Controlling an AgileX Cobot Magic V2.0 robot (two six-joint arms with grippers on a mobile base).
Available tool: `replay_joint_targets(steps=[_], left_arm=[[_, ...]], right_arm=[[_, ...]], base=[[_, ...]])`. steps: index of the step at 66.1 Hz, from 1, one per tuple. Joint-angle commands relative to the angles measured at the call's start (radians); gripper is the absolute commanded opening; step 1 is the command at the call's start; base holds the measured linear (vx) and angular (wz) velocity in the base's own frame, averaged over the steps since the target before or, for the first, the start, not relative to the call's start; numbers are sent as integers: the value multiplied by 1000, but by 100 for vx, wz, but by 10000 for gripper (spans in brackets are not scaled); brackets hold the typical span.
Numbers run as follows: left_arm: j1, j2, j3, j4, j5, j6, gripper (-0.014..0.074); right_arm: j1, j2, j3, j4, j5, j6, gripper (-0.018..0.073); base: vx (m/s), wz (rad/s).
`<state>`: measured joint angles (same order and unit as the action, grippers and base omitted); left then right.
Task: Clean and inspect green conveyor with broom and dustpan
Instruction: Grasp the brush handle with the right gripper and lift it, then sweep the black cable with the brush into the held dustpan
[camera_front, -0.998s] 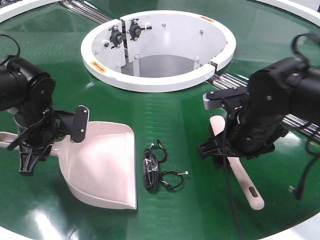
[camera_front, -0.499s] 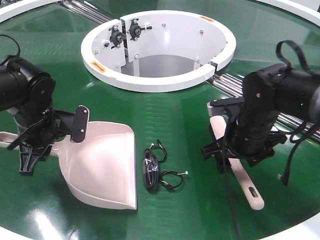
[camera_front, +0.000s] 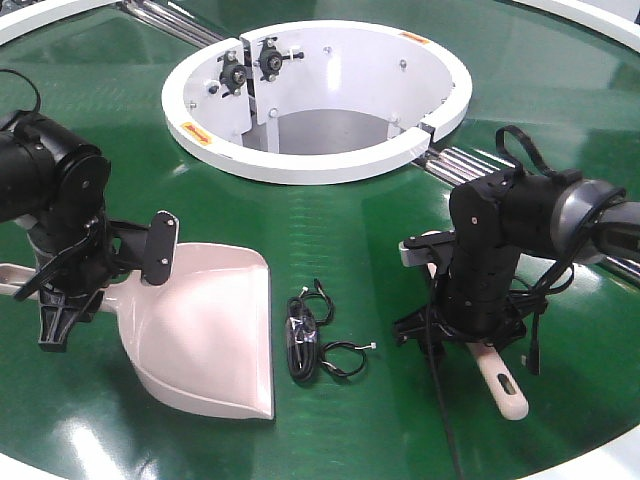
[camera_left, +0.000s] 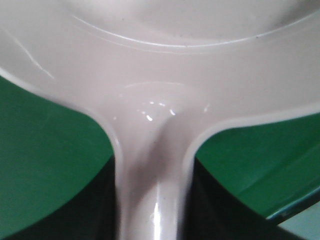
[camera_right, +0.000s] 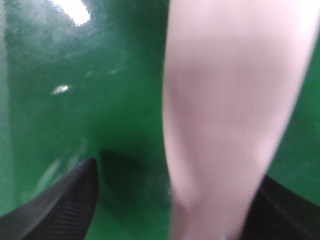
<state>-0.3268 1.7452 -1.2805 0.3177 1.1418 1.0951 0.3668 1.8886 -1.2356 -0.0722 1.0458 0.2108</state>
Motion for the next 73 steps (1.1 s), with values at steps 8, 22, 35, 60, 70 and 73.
replay_joint_targets(steps=[8, 22, 35, 60, 70, 73], left_arm=[[-6, -37, -27, -1, 0, 8, 0], [-6, -37, -27, -1, 0, 8, 0], [-6, -37, -27, -1, 0, 8, 0], [-6, -37, -27, -1, 0, 8, 0], [-6, -37, -27, -1, 0, 8, 1], [-6, -37, -27, -1, 0, 8, 1]], right_arm=[[-17, -38, -28, -9, -30, 10, 460], [-61, -38, -27, 4, -7, 9, 286], [-63, -52, -27, -1, -9, 1, 67], [-29, -179, -27, 23, 24, 31, -4], [47, -198, -28, 23, 67, 98, -4], [69, -193, -28, 23, 72, 119, -4]], base=[[0, 0], [0, 0], [0, 0], [0, 0], [0, 0], [0, 0]])
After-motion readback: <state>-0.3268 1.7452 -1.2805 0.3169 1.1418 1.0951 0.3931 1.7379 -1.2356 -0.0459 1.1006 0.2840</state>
